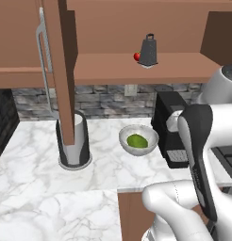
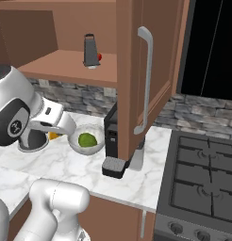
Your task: Pick the cheese from the fridge and the cheese grater from the cabinet and place them next to the salad bowl.
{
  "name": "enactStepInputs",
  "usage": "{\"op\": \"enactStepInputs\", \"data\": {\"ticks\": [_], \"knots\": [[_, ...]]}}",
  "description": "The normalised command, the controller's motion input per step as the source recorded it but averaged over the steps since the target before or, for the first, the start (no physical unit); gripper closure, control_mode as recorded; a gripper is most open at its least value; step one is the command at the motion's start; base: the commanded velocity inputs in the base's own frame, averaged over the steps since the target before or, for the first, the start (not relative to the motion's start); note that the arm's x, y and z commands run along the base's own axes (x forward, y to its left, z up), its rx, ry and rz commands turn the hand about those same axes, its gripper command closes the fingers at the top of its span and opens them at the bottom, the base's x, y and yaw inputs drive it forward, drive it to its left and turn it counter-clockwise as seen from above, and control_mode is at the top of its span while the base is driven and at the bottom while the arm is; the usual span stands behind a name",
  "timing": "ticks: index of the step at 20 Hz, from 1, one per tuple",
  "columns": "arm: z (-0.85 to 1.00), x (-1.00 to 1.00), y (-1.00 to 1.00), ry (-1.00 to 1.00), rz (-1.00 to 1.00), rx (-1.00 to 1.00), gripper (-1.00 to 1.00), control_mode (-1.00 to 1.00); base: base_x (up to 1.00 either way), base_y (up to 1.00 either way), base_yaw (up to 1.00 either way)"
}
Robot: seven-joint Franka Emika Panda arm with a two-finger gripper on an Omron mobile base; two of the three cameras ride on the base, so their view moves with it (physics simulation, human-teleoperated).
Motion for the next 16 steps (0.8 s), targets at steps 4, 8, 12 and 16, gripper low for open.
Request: {"op": "enactStepInputs", "data": {"ticks": [4, 8, 12, 16], "knots": [[-0.14, -0.14, 0.11, 0.04, 0.08, 0.11, 1.00, -1.00, 0.00, 0.00, 0.00], [-0.21, -0.05, 0.25, 0.04, 0.08, 0.10, 1.00, -1.00, 0.00, 0.00, 0.00], [-0.21, 0.00, 0.39, 0.03, 0.06, 0.07, 1.00, -1.00, 0.00, 0.00, 0.00], [-0.22, 0.00, 0.43, 0.01, 0.07, 0.01, 1.00, -1.00, 0.00, 0.00, 0.00]]}}
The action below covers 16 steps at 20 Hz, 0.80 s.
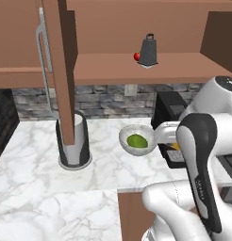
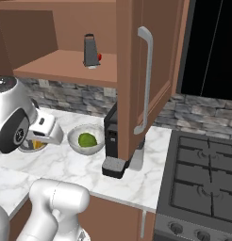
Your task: Pick the cheese from the fridge and the cheese grater from the cabinet and place them next to the salad bowl.
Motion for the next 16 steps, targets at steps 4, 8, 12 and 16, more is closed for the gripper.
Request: {"op": "enactStepInputs", "data": {"ticks": [4, 8, 12, 16], "knots": [[-0.34, 0.05, 0.38, 0.01, 0.07, 0.00, 1.00, -1.00, 0.00, 0.00, 0.00], [-0.39, 0.21, 0.34, 0.00, 0.08, 0.00, 1.00, -1.00, 0.00, 0.00, 0.00], [-0.37, 0.35, 0.11, 0.00, 0.05, -0.05, 1.00, -1.00, 0.00, 0.00, 0.00], [-0.31, 0.30, 0.00, 0.01, 0.02, -0.04, 1.00, -1.00, 0.00, 0.00, 0.00]]}}
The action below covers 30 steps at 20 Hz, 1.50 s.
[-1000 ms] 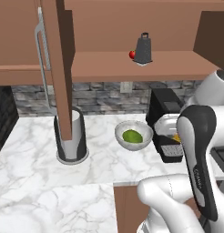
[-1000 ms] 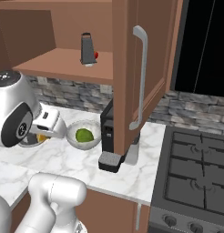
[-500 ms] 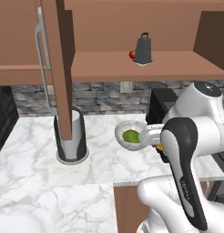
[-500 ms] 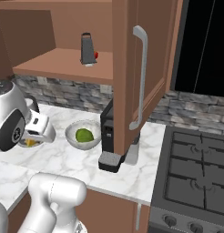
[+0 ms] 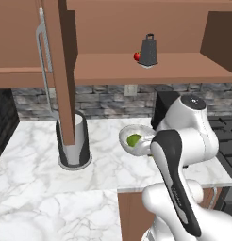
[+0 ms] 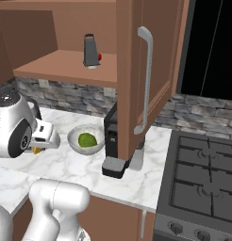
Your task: Pick the cheese from the fridge and the cheese grater from the cabinet and place them next to the salad bowl.
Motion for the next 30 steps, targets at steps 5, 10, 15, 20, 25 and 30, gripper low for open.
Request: {"op": "enactStepInputs", "data": {"ticks": [5, 10, 15, 20, 25, 30], "knots": [[-0.34, 0.35, 0.00, 0.01, 0.01, -0.01, 1.00, -1.00, 0.00, 0.00, 0.00], [-0.37, 0.20, 0.00, 0.01, 0.09, 0.00, 1.00, -1.00, 0.00, 0.00, 0.00], [-0.37, 0.16, 0.00, 0.03, 0.11, 0.00, 1.00, -1.00, 0.00, 0.00, 0.00], [-0.29, 0.24, 0.04, 0.02, 0.05, 0.00, 1.00, -1.00, 0.00, 0.00, 0.00], [-0.28, 0.27, 0.06, 0.00, 0.00, -0.01, 1.00, -1.00, 0.00, 0.00, 0.00], [-0.27, 0.28, 0.00, 0.02, 0.00, -0.04, 1.00, -1.00, 0.00, 0.00, 0.00]]}}
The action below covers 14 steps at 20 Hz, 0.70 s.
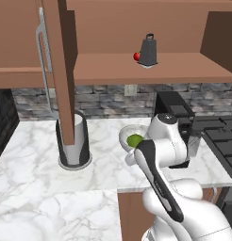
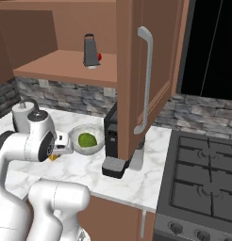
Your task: Pick the cheese from the fridge and the cheese grater from the cabinet and place them next to the salad bowl.
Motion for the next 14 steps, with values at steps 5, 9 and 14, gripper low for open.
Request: {"op": "enactStepInputs", "data": {"ticks": [5, 9, 14], "knots": [[-0.26, 0.24, 0.00, 0.05, 0.00, -0.05, 1.00, -1.00, 0.00, 0.00, 0.00], [-0.25, 0.19, 0.01, 0.04, 0.00, -0.04, 1.00, -1.00, 0.00, 0.00, 0.00], [-0.26, 0.19, 0.03, 0.02, 0.00, -0.04, 1.00, -1.00, 0.00, 0.00, 0.00]]}}
